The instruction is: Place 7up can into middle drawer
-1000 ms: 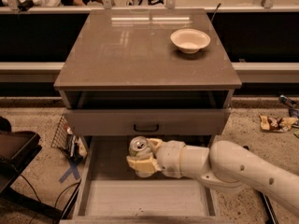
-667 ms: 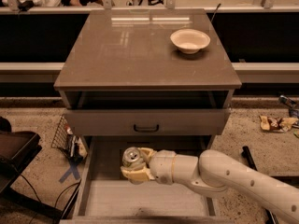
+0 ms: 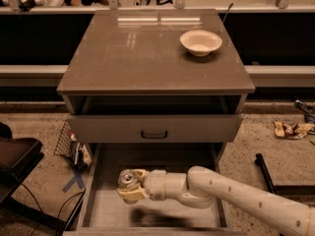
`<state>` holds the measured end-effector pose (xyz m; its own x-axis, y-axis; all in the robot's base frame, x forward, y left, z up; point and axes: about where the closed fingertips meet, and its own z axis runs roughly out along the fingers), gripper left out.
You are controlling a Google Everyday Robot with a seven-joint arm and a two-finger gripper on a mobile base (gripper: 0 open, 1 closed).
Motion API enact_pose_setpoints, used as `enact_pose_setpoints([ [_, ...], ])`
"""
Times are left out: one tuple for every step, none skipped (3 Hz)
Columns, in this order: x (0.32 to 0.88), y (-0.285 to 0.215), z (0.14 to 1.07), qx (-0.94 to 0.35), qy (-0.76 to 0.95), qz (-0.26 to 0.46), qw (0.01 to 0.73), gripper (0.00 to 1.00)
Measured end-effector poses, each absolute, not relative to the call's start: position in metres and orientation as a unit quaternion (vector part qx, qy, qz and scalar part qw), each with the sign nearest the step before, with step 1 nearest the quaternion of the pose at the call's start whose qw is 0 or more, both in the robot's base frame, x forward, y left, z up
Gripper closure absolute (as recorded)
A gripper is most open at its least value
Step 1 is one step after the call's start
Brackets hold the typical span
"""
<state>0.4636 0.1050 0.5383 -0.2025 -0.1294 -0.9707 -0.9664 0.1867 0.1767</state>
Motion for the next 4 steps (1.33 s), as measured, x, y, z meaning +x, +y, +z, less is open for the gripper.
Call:
enact_pose_setpoints([
  [0.467,0.127,0.505,-0.446,0.622,0.473,0.437,1.00],
  [0.472,0.147,0.481,-0.452,0.611,0.484,0.433,1.00],
  [0.476,0.160,0.462,-0.451,0.595,0.495,0.444,1.00],
  [0.476,0.169,0.448,-0.455,0.583,0.498,0.453,1.00],
])
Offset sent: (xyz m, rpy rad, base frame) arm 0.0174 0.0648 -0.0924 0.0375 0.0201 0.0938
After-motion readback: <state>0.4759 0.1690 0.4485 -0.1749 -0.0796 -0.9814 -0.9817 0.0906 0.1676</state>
